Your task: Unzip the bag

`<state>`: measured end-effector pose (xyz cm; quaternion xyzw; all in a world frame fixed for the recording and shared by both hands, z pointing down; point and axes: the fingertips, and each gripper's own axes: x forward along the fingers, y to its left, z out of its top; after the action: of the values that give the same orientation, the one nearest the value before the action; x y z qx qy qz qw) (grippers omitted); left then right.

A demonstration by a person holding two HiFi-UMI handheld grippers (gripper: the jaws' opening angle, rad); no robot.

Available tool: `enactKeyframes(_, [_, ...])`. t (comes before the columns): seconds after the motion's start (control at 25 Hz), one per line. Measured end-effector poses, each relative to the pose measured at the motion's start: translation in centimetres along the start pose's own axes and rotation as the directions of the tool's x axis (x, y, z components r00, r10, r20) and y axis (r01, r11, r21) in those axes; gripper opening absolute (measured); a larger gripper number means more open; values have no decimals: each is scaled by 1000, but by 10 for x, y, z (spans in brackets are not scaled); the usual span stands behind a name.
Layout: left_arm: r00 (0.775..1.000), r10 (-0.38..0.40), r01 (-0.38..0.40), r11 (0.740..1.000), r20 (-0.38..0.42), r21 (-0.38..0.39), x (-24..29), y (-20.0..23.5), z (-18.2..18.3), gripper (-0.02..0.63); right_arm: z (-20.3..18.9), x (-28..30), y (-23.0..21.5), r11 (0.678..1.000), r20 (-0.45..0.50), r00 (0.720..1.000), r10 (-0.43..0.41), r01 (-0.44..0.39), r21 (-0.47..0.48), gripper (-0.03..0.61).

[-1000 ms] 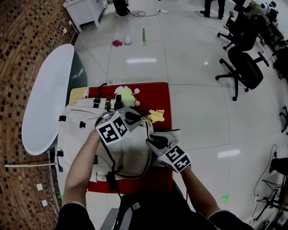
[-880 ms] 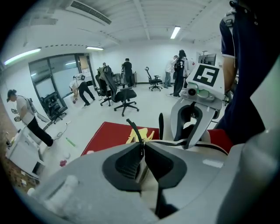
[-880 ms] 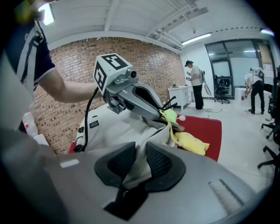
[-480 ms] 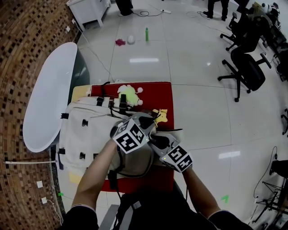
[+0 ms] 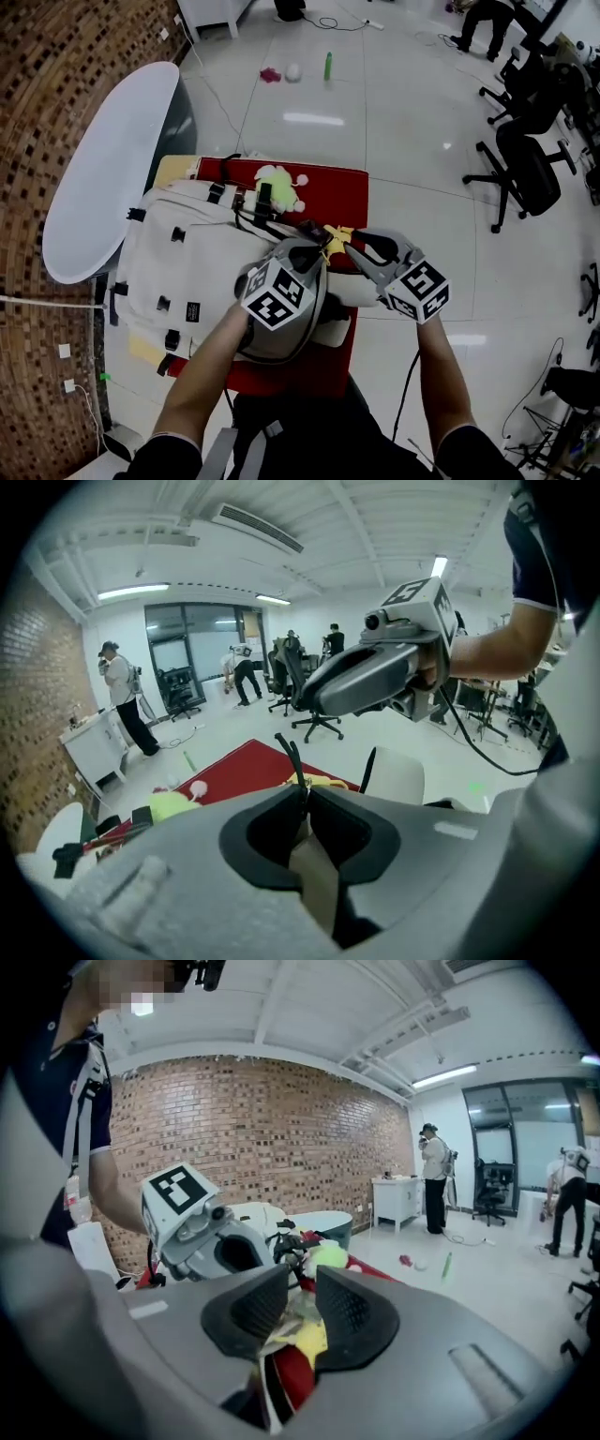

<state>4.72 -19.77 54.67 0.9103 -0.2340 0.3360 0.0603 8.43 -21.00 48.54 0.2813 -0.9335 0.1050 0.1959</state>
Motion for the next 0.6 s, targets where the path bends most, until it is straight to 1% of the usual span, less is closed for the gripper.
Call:
enactKeyframes(0.04, [1000, 14, -14, 1000, 8, -13, -1, 1, -1, 35, 9, 9, -2, 1000, 3, 1000, 20, -20, -20, 93])
enactKeyframes(0.12, [998, 57, -56, 998, 21, -8, -3, 4, -2, 35, 23, 29, -2, 997, -9, 998, 68, -68, -46, 87])
enactKeyframes(0.2, [994, 102, -101, 995, 31, -11, -5, 2, -4, 35, 28, 51, 3, 988, -59, 987, 149, -151, -36, 91])
enactKeyframes(0.24, [992, 121, -120, 993, 35, -15, -7, -1, -5, 35, 27, 62, 9, 979, -92, 975, 203, -205, -14, 105])
enactKeyframes(0.32, [987, 158, -158, 987, 40, -7, -10, -2, -6, 35, 25, 88, 18, 951, -157, 938, 309, -308, 30, 144])
enactKeyframes(0.36, [983, 180, -181, 984, 40, 1, -11, 0, -5, 35, 25, 102, 20, 934, -193, 914, 357, -356, 41, 153])
enactKeyframes(0.4, [978, 203, -203, 979, 39, 7, -12, 2, -4, 35, 23, 114, 23, 912, -232, 884, 406, -407, 49, 153])
enactKeyframes(0.44, [975, 221, -222, 975, 34, 10, -12, 1, -4, 35, 19, 125, 28, 884, -269, 845, 462, -463, 61, 153])
enactKeyframes(0.52, [969, 247, -247, 969, 26, 7, -11, -2, -5, 35, 5, 138, 44, 811, -325, 751, 575, -576, 104, 153])
enactKeyframes(0.56, [964, 264, -264, 964, 24, 5, -10, -2, -5, 35, -3, 142, 48, 776, -345, 705, 619, -617, 130, 153])
enactKeyframes(0.6, [958, 287, -288, 958, 24, 4, -9, 1, -4, 35, -8, 146, 49, 748, -365, 667, 650, -646, 151, 153])
